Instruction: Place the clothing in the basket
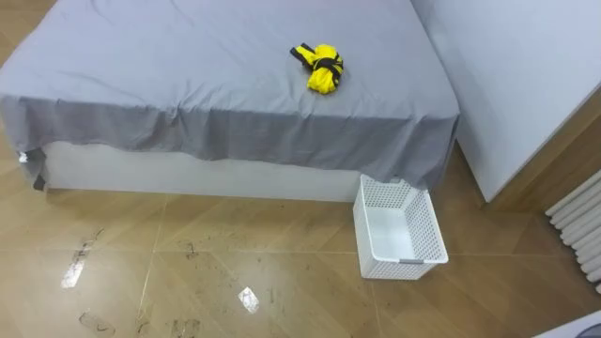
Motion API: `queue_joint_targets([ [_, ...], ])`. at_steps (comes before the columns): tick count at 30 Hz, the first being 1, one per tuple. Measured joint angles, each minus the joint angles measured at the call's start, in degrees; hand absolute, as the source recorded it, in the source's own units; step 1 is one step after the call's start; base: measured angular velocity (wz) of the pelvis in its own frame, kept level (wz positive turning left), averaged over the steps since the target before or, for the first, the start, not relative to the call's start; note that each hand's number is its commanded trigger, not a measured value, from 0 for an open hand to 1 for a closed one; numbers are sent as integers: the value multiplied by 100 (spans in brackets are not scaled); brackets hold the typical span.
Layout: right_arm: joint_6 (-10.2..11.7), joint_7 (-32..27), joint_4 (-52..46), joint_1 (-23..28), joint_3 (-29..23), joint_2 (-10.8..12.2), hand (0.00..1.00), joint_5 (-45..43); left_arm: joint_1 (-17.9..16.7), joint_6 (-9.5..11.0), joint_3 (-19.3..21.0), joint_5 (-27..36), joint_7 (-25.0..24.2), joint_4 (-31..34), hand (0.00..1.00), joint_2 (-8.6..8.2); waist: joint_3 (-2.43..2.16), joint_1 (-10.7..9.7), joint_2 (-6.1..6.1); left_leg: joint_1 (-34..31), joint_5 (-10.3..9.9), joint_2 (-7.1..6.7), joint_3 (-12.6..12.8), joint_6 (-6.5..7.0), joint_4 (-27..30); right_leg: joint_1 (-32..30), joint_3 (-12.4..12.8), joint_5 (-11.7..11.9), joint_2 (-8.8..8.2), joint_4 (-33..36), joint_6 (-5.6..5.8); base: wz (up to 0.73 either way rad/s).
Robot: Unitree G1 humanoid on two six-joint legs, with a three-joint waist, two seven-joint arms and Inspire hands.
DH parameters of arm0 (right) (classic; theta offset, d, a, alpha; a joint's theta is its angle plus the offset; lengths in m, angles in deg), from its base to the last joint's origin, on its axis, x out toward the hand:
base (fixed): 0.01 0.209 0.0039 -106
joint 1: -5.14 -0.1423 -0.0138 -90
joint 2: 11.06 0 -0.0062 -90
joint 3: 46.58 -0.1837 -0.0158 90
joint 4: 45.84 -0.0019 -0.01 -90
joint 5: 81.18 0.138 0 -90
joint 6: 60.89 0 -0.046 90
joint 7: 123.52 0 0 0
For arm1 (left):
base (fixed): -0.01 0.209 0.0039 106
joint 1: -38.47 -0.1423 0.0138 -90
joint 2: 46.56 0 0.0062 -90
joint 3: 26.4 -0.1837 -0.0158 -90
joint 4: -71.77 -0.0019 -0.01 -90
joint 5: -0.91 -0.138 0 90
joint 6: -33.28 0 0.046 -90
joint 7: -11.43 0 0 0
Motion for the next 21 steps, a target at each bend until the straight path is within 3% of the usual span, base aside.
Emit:
queue_joint_targets([
  [7, 11, 23, -9, 6, 12, 1, 0, 14, 1, 3, -4, 67, -30, 0, 0, 3, -10, -1, -8, 4, 0, 0, 1, 0, 18, 4, -27, 0, -2, 1, 0, 0],
  [16, 30, 86, 33, 45, 1, 28, 0, 218, -7, 101, 164, 799, -268, -232, 0, 1, -2, -9, -12, 7, -28, 44, -22, -15, 91, 54, -69, -44, -9, 15, -64, 1],
  [19, -17, 140, 38, 51, -4, 25, 0, 226, -100, 99, 248, 1355, -322, -239, 0, 5, 3, 61, -1, -97, -320, 132, 25, -78, 526, 47, -78, -235, 64, 225, -140, -14],
  [21, -16, 193, 38, 59, -4, 25, 0, 189, -117, 99, 465, 1654, -445, -214, 0, 5, 3, 118, 5, -284, -645, 256, 65, -183, 1104, -23, -132, -490, 177, 512, -252, -7],
])
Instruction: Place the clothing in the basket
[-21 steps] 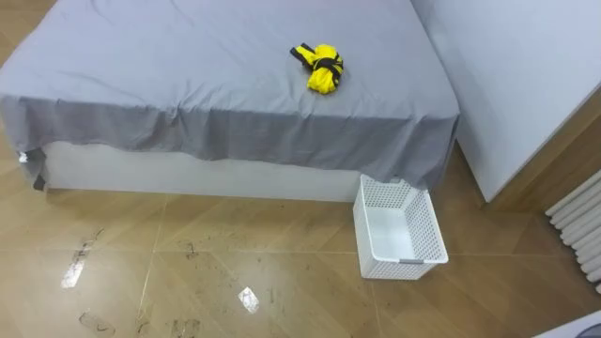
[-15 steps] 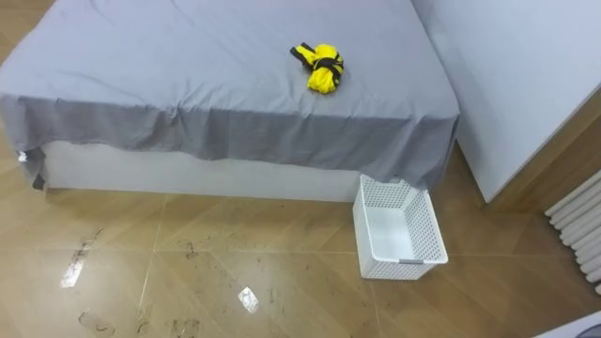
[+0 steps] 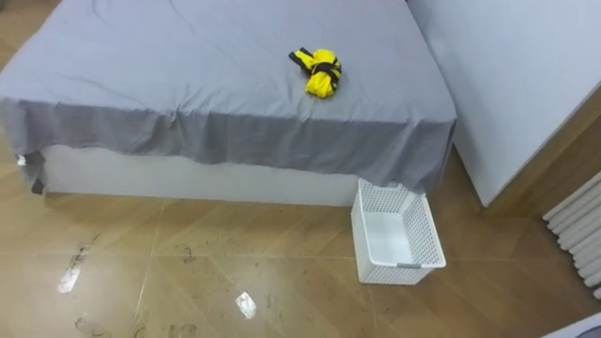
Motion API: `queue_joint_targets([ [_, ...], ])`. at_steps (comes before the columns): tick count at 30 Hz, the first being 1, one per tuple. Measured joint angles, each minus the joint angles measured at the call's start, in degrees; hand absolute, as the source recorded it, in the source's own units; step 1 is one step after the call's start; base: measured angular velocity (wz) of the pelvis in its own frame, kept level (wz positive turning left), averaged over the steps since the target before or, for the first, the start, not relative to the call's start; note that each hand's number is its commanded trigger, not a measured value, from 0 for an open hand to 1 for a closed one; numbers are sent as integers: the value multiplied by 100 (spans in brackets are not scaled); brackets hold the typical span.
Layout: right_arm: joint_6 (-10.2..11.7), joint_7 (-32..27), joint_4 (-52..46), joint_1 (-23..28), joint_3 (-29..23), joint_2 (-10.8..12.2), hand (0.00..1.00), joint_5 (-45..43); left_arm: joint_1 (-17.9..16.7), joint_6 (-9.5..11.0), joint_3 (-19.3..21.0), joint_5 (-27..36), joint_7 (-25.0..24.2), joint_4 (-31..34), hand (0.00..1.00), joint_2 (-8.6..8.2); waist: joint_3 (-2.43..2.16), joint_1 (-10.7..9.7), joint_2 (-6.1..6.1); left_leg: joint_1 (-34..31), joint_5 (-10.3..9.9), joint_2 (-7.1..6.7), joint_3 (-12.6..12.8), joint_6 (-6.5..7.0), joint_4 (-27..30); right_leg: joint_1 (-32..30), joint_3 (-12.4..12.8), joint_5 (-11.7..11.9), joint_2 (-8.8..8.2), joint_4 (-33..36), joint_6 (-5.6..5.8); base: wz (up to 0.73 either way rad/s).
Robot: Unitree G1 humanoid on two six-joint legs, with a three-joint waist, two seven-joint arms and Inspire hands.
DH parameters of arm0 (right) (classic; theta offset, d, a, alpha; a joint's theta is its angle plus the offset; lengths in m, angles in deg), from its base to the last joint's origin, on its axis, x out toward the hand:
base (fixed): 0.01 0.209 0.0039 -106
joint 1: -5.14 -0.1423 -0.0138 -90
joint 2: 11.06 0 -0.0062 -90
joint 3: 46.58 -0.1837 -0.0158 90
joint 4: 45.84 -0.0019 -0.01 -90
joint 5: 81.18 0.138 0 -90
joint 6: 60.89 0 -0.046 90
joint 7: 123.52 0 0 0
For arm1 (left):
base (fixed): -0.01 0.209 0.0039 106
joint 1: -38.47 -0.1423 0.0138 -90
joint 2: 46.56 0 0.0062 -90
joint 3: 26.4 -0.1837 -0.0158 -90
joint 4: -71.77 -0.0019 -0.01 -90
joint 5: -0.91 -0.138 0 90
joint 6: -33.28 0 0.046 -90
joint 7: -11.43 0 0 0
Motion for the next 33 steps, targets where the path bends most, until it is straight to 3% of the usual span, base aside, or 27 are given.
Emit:
queue_joint_targets([
  [2, 14, 17, -16, 9, -11, 16, 0, 3, -4, 0, 129, 246, -73, 21, 0, 30, 3, -1, -59, -354, -76, 63, 83, -88, 785, -92, -4, -245, 8, 198, -102, 24],
  [4, 22, 10, -29, 76, -66, 19, 0, 50, 4, 30, 199, 538, -77, 37, 0, 41, 2, 0, -64, -951, 143, 202, 374, -278, 2122, -33, -39, -348, -55, 241, -150, 26],
  [5, 30, -8, -28, 84, -88, 8, 0, 59, 1, 111, 215, 719, -79, 146, 0, 30, 19, 43, -98, -1422, 372, 230, 385, -199, 2905, 55, -6, -440, -128, 324, -174, 15],
  [6, 28, -55, -31, 84, -97, -16, 0, 115, -6, 186, 144, 928, -80, 181, 0, 31, 9, 37, -84, -1735, 266, 155, 419, -97, 2745, 114, -21, -503, -215, 325, -166, 10],
  [8, 11, -107, -27, 95, -99, -66, 0, 161, -24, 279, 69, 1261, -84, 240, 0, 10, 1, 50, -98, -2197, 373, -14, 471, -189, 1746, 167, 4, -606, -383, 321, -98, -5],
  [9, 5, -129, -18, 109, -107, -83, 0, 156, -51, 286, 89, 1314, -83, 238, 0, 7, 6, 66, -91, -2431, 680, -76, 488, -253, 817, 221, 30, -701, -455, 318, -54, -23],
  [10, 3, -134, -16, 131, -108, -87, 0, 136, -79, 286, 102, 1312, -83, 225, 0, 9, 3, 83, -82, -2499, 901, -61, 530, -252, 347, 255, 29, -769, -489, 319, -14, -41],
  [11, -1, -137, -34, 208, -103, -92, 0, 114, -174, 281, 114, 1319, -83, 198, 0, 18, 21, 157, -49, -2602, 1319, -15, 587, -282, -289, 359, 75, -889, -547, 312, 47, -44],
  [12, -6, -131, -60, 264, -102, -99, 0, 142, -291, 277, 130, 1319, -95, 198, 0, 6, 20, 160, -45, -2633, 1763, 10, 610, -267, -662, 485, 147, -996, -587, 277, 67, -40],
  [13, -6, -131, -89, 287, -102, -97, 0, 162, -325, 275, 130, 1319, -104, 198, 0, -1, 15, 162, -54, -2640, 2051, -5, 640, -244, -673, 559, 170, -1062, -627, 263, 101, -13],
  [14, -7, -128, -148, 311, -117, -98, 0, 198, -331, 276, 132, 1322, -143, 198, 0, -15, 2, 162, -94, -2677, 2493, -125, 717, -71, -662, 631, 180, -1161, -749, 208, 235, 7],
  [15, -12, -123, -181, 317, -271, -90, 0, 109, -326, 286, 147, 1315, -225, 206, 0, -16, -62, 150, -190, -2719, 2654, -304, 838, 158, -539, 658, 201, -1239, -932, 171, 405, 12],
  [16, -11, -124, -194, 311, -351, -83, 0, 34, -322, 288, 166, 1311, -264, 205, 0, -9, -44, 146, -249, -2746, 2523, -400, 916, 264, -386, 656, 212, -1268, -1062, 163, 457, 7],
  [17, 5, -128, -211, 317, -498, -108, 0, 1, -278, 288, 161, 1308, -338, 204, 0, -9, -21, 157, -299, -2821, 2212, -549, 1023, 325, 11, 765, 266, -1242, -1228, 142, 547, -4],
  [18, 69, -156, -242, 317, -559, -144, 0, 13, -271, 288, 142, 1302, -419, 199, 0, -23, -14, 191, -253, -2843, 1836, -607, 1108, 366, 406, 830, 312, -1170, -1353, 288, 630, -5],
  [20, 99, -187, -295, 284, -544, -157, 0, 107, -256, 289, 65, 1290, -465, 183, 0, 5, -9, 192, -235, -2633, 1391, -689, 1176, 436, 684, 683, 368, -1029, -1517, 1225, 697, 3],
  [22, 128, -193, -347, 253, -511, -132, 0, 228, -195, 299, -56, 1230, -431, 183, 0, 25, -13, 174, -234, -2141, 1170, -869, 1208, 502, 479, 327, 463, -408, -1704, 2540, 694, 15],
  [23, 153, -197, -475, 247, -520, -134, 0, 249, -113, 304, -159, 1056, -413, 183, 0, 28, -22, 172, -203, -1760, 1055, -954, 1144, 539, 217, 62, 476, 388, -1763, 3306, 626, 21],
  [24, 185, -199, -577, 166, -535, -131, 0, 270, 3, 305, -249, 850, -410, 188, 0, 34, -43, 183, -95, -1480, 978, -973, 1011, 575, 10, -285, 478, 793, -1744, 3902, 512, 16],
  [25, 186, -198, -669, 108, -540, -128, 0, 272, 68, 306, -247, 712, -410, 197, 0, 29, -29, 195, -61, -1367, 923, -959, 944, 571, -61, -506, 462, 532, -1663, 4148, 404, 11],
  [27, 182, -195, -1412, 9, -556, -110, 0, 331, 235, 320, -265, 312, -408, 200, 0, 28, 51, 191, 33, -935, 805, -811, 782, 530, -291, -1554, 375, -432, -1119, 4442, 144, 19],
  [28, 186, -206, -1609, -18, -562, -111, 0, 352, 284, 320, -307, 243, -409, 212, 0, 22, 70, 174, 71, -851, 751, -752, 744, 512, -294, -1821, 315, -591, -960, 4281, 100, 23],
  [29, 237, -246, -1865, -106, -556, -107, 0, 437, 362, 303, -446, 220, -418, 218, 0, 15, 107, 163, 132, -668, 619, -629, 678, 468, -318, -2234, 207, -697, -667, 3673, 92, 22],
  [30, 288, -267, -2003, -162, -561, -94, 0, 479, 369, 262, -589, 183, -435, 285, 0, 5, 113, 142, 208, -467, 476, -531, 584, 397, -385, -2419, 131, -599, -447, 2629, 89, 27],
  [31, 289, -300, -2082, -175, -561, -83, 0, 477, 362, 259, -635, 175, -447, 343, 0, 5, 93, 116, 202, -341, 425, -510, 536, 373, -452, -2459, 127, -453, -383, 2025, 87, 48],
  [32, 316, -398, -2267, -181, -564, -81, 0, 482, 345, 244, -718, 133, -469, 367, 0, -14, 92, 43, 221, -50, 283, -465, 400, 314, -547, -2457, -13, 151, -380, 1137, 12, 57],
  [33, 412, -495, -2349, -175, -570, -79, 0, 506, 271, 229, -758, 120, -482, 375, 0, -48, 6, 9, 274, 248, 153, -351, 279, 225, -657, -2412, -179, 741, -341, 753, -83, 49],
])
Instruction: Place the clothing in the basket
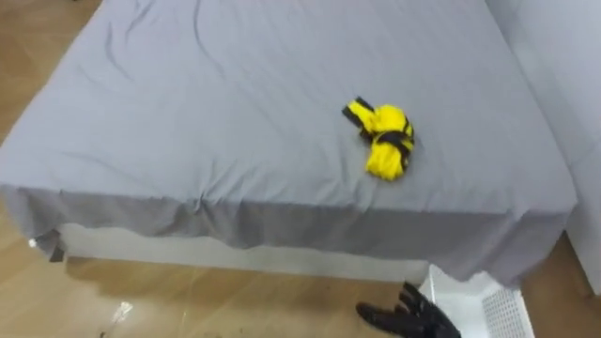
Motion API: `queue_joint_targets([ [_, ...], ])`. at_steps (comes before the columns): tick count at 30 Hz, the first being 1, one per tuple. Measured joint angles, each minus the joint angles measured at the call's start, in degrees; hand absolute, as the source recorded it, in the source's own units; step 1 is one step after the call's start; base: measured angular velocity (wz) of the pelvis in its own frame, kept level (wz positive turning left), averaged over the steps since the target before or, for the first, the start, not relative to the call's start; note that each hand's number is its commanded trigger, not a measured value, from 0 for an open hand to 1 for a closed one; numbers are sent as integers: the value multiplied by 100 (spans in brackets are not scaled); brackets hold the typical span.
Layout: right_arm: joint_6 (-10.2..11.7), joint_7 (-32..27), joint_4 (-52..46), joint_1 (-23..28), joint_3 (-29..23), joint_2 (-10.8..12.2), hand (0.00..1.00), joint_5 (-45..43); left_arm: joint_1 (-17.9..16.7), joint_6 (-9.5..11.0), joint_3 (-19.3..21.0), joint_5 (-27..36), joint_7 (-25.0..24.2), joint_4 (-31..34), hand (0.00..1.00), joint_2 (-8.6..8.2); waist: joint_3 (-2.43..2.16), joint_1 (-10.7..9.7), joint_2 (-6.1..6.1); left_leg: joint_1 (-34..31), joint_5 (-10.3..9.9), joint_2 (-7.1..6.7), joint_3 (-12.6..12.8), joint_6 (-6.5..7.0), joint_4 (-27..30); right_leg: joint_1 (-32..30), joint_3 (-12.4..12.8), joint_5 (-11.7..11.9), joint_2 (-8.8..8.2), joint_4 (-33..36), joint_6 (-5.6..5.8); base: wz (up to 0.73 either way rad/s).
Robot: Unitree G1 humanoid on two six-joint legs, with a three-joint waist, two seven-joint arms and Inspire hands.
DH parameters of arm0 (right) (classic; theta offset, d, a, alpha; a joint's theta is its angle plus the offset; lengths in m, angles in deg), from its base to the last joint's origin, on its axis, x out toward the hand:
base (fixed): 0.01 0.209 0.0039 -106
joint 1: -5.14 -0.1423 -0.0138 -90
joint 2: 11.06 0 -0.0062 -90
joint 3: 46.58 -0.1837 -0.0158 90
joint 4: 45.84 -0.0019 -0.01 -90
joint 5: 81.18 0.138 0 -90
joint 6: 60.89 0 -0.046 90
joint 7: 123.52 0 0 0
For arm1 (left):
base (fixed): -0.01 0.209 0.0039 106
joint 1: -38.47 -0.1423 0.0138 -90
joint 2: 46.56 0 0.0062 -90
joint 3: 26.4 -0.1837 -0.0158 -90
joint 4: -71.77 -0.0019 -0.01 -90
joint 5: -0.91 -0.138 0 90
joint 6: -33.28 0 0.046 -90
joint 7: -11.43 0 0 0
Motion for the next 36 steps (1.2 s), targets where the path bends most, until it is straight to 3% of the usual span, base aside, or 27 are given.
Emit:
queue_joint_targets([
  [1, 32, -41, -76, -7, -6, 8, 0, 5, -23, 3, -23, 0, -4, 0, 0, 9, -43, 15, 18, 71, -48, 43, -19, -51, -35, 17, -35, 146, 49, -18, -137, 11],
  [2, 115, -109, -289, -81, -16, 17, 0, 9, -23, 1, -36, 5, -2, -18, 0, 20, -117, 88, 109, 104, -143, 198, -10, -179, 41, 91, -95, 120, 217, 60, -373, -21],
  [3, 145, -144, -536, -135, -52, 22, 0, 53, -79, 1, -32, 10, 3, -42, 0, 27, -70, 156, 228, 173, -139, 315, 50, -379, 108, 216, -243, 37, 332, 183, -477, -27],
  [4, 160, -153, -642, -146, -58, 20, 0, 59, -97, -1, -27, 7, 9, -34, 0, 32, -66, 161, 270, 234, -104, 369, 65, -442, 155, 238, -324, -39, 358, 318, -525, -16],
  [5, 155, -193, -923, -101, -58, 12, 0, 101, -150, 5, -5, 16, 23, -23, 0, 49, -50, 136, 279, 331, 30, 427, 56, -609, 438, 224, -521, -249, 323, 825, -633, -13],
  [6, 149, -202, -1214, -45, -29, 20, 0, 116, -267, 40, 69, 15, 62, -29, 0, 52, 58, 76, 208, 376, 136, 526, 3, -651, 1021, 116, -775, -504, 275, 1329, -540, -24],
  [7, 150, -194, -1382, -27, -15, 36, 0, 128, -363, 65, 112, 25, 70, 0, 0, 91, 41, 92, 168, 277, 139, 539, 37, -666, 1480, 186, -759, -464, 321, 960, -492, -59],
  [8, 194, -189, -1658, -72, 39, -2, 0, 177, -466, 77, 202, 60, 69, -23, 0, 121, 51, 172, 222, -17, 180, 655, 244, -794, 2596, 443, -945, -589, 332, 680, -806, -59],
  [9, 250, -257, -1700, -124, 69, -34, 0, 181, -465, 63, 224, 79, 70, -20, 0, 91, 89, 106, 231, -363, 282, 846, 245, -919, 3433, 642, -950, -743, 464, 656, -832, -39],
  [10, 251, -300, -1698, -132, 74, -27, 0, 180, -447, 69, 236, 80, 72, 12, 0, 106, 91, 29, 187, -511, 265, 876, 258, -901, 3656, 773, -939, -795, 454, 593, -821, 12],
  [11, 251, -323, -1701, -94, 81, -27, 0, 193, -437, 109, 220, 176, 97, 101, 0, 137, 98, -59, 34, -812, 249, 966, 350, -880, 3845, 1059, -942, -801, 447, 286, -790, 28],
  [12, 250, -324, -1719, -28, 107, -21, 0, 230, -438, 161, 182, 287, 132, 155, 0, 158, 75, -63, -69, -1024, 217, 1029, 429, -852, 3711, 1355, -941, -754, 449, -47, -747, 25],
  [13, 248, -324, -1736, 16, 102, -29, 0, 223, -444, 164, 177, 293, 132, 180, 0, 136, 73, -87, -96, -1138, 194, 1036, 447, -839, 3553, 1513, -928, -733, 454, -207, -720, 12],
  [15, 221, -397, -1880, 123, 14, -50, 0, 288, -487, 167, 171, 343, 163, 312, 0, 24, 32, -131, -86, -1477, 25, 966, 459, -781, 2624, 1846, -836, -704, 447, -549, -627, -11],
  [17, 210, -484, -2040, 124, 13, -57, 0, 328, -496, 176, 175, 454, 161, 381, 0, 22, 15, -78, -77, -1654, 58, 875, 458, -764, 1668, 1907, -633, -708, 445, -587, -570, -51],
  [18, 191, -529, -2144, 141, 11, -41, 0, 322, -523, 178, 185, 505, 162, 389, 0, 35, -16, -33, -100, -1724, 366, 788, 440, -604, 1381, 1915, -488, -740, 406, -581, -503, -50],
  [19, 161, -548, -2183, 150, 13, -33, 0, 314, -553, 177, 193, 511, 165, 390, 0, 35, -83, -32, -125, -1640, 437, 738, 433, -593, 1211, 1913, -439, -741, 367, -600, -452, -25],
  [21, 149, -581, -2303, 146, -86, -74, 0, 203, -562, 174, 166, 494, 148, 399, 0, 25, -92, -61, -182, -1204, 658, 478, 404, -511, 517, 1998, -350, -717, 236, -706, -347, -7],
  [23, 149, -667, -2307, 153, -109, -80, 0, 164, -641, 171, 168, 494, 109, 403, 0, 46, -82, -65, -195, -928, 788, 378, 393, -493, 117, 2078, -323, -694, 191, -715, -310, -3],
  [26, 153, -818, -2307, 139, -106, -82, 0, 166, -709, 158, 176, 503, 54, 421, 0, 119, -60, -117, -271, -842, 816, 289, 319, -485, -77, 2158, -322, -714, 164, -871, -270, 7],
  [31, 153, -886, -2210, -34, -103, -86, 0, -141, -630, 157, 251, 417, 56, 351, 0, 144, -40, -97, -353, -1033, 827, 269, 302, -467, -109, 1982, -386, -703, 152, -870, -251, 2],
  [36, 239, -1186, -1357, -688, -123, -192, 0, -488, -301, 162, 262, 387, 44, 175, 0, 139, 0, -54, -416, -1424, 916, 207, 271, -406, -49, 1643, -459, -691, 68, -858, -231, 5],
])
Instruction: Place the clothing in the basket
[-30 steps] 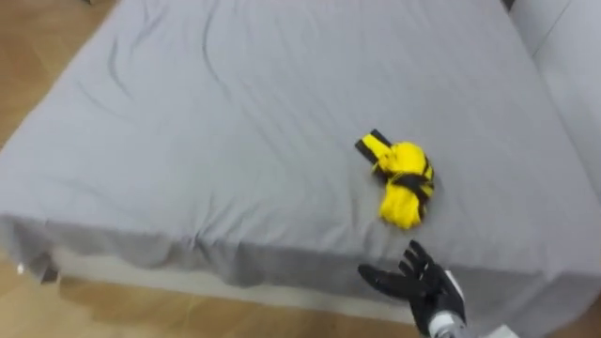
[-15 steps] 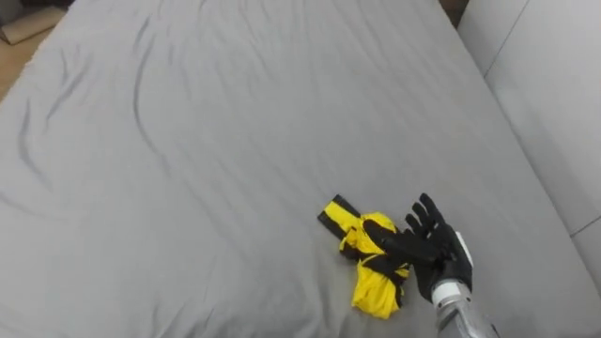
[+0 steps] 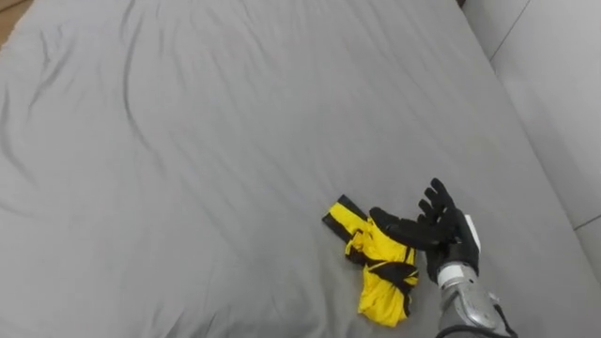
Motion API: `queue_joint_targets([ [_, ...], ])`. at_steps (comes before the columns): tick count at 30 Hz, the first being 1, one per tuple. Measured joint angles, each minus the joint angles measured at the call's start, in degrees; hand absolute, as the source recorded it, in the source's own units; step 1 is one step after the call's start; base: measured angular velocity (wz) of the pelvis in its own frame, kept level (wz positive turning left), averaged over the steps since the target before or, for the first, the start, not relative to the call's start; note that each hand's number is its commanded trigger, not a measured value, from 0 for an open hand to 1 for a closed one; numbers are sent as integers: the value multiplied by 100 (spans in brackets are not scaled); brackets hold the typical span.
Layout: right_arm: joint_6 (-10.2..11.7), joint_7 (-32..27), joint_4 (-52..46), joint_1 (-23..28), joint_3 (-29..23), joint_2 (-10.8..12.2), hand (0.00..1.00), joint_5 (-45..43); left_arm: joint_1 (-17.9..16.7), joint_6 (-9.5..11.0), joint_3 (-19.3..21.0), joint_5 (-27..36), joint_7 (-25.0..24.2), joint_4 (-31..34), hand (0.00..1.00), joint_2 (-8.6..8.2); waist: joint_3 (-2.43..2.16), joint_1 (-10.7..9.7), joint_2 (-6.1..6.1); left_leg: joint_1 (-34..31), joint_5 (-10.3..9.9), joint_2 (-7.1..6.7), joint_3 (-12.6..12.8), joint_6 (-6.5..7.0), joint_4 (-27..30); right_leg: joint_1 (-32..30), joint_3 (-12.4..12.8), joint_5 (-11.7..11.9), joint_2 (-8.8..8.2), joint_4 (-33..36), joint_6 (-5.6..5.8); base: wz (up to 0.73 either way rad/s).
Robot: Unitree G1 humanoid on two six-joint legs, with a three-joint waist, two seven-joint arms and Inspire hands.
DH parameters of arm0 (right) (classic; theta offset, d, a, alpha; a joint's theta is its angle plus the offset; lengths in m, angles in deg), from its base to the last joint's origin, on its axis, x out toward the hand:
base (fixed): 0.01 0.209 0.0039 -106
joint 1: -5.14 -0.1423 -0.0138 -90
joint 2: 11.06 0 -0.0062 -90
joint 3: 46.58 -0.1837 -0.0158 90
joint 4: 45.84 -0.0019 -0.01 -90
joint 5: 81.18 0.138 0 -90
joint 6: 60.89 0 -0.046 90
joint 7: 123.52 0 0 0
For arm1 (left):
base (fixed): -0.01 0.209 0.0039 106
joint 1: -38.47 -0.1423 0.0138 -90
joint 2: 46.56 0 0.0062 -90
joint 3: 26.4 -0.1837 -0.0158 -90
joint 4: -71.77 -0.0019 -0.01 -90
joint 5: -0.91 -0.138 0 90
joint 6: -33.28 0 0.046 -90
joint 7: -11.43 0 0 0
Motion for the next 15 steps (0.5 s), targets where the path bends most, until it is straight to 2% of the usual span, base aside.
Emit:
queue_joint_targets([
  [4, -1, -199, 614, -380, -13, -31, 0, -46, 220, -5, 25, 7, 9, -174, 0, -6, 13, 98, 3, -200, 58, -10, -78, 28, 34, -135, -49, 16, -36, 11, 22, 10],
  [6, -7, -367, 997, -628, -14, -46, 0, -63, 451, -72, 27, 2, 17, -373, 0, -5, 22, 131, -7, -380, 104, -27, -161, 48, 105, -304, -166, 16, -80, 93, 22, 25],
  [9, -14, -540, 1314, -789, -11, -70, 0, -228, 514, -236, 33, 23, 29, -499, 0, -7, 29, 233, -17, -629, 119, -48, -266, 65, 222, -488, -257, 18, -108, 157, 20, 17],
  [15, -88, -781, 2178, -948, 163, -103, 0, -239, 685, -311, -76, 146, 48, -512, 0, -14, 51, 499, -37, -884, 161, -117, -351, 106, 302, -689, -343, 12, -158, 221, 31, 11],
])
